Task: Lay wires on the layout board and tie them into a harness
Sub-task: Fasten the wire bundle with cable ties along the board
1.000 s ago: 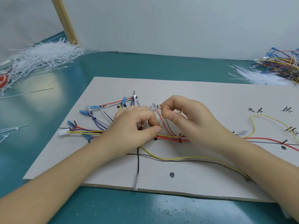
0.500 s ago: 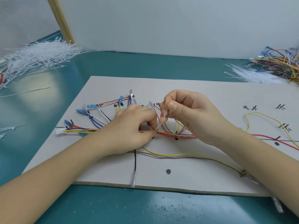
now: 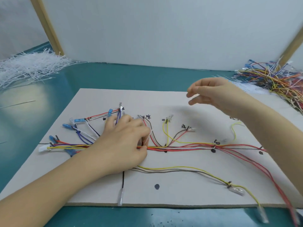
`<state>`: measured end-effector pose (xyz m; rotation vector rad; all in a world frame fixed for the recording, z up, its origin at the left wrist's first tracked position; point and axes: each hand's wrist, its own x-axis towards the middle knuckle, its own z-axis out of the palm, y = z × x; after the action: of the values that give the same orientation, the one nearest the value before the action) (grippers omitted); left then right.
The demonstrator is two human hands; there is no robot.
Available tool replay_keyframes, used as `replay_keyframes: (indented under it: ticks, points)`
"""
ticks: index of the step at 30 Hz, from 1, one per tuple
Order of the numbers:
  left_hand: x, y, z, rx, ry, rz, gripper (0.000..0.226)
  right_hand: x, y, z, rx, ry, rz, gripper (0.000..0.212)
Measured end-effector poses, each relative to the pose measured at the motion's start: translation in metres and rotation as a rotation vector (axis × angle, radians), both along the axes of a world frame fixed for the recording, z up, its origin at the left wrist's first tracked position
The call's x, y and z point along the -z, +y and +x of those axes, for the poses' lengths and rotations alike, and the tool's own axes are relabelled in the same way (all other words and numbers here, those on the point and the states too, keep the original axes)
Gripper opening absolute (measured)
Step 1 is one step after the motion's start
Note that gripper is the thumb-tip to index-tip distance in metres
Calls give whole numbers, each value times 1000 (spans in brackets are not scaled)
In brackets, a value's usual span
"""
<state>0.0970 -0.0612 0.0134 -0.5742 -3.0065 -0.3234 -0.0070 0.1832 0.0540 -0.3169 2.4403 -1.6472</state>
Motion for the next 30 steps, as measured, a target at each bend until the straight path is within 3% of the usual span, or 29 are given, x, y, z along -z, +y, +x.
replay_keyframes:
  ticks: [2, 3, 6, 8, 10, 14, 20, 30]
  points:
    - [-3, 11, 0, -56, 16, -79, 5, 9, 21, -27, 136, 75, 219, 15]
    - [-3, 15, 3, -60, 40, -66, 17, 15, 33, -42, 190, 140, 377, 14]
    - [-11, 27, 12, -53, 243, 308, 57, 29, 77, -84, 293, 304, 826, 23]
    - [-13, 29, 16, -8, 379, 504, 56, 38, 101, -106, 337, 322, 1032, 29]
    - [-8, 30, 19, 51, 427, 521, 54, 47, 115, -119, 377, 299, 1153, 34]
    - [7, 28, 16, 70, 353, 526, 51, 54, 117, -133, 397, 244, 1186, 44]
    - [14, 27, 10, 49, 310, 554, 48, 48, 113, -139, 436, 236, 1220, 24]
    - [15, 30, 12, 47, 314, 584, 48, 42, 126, -123, 427, 562, 1015, 21]
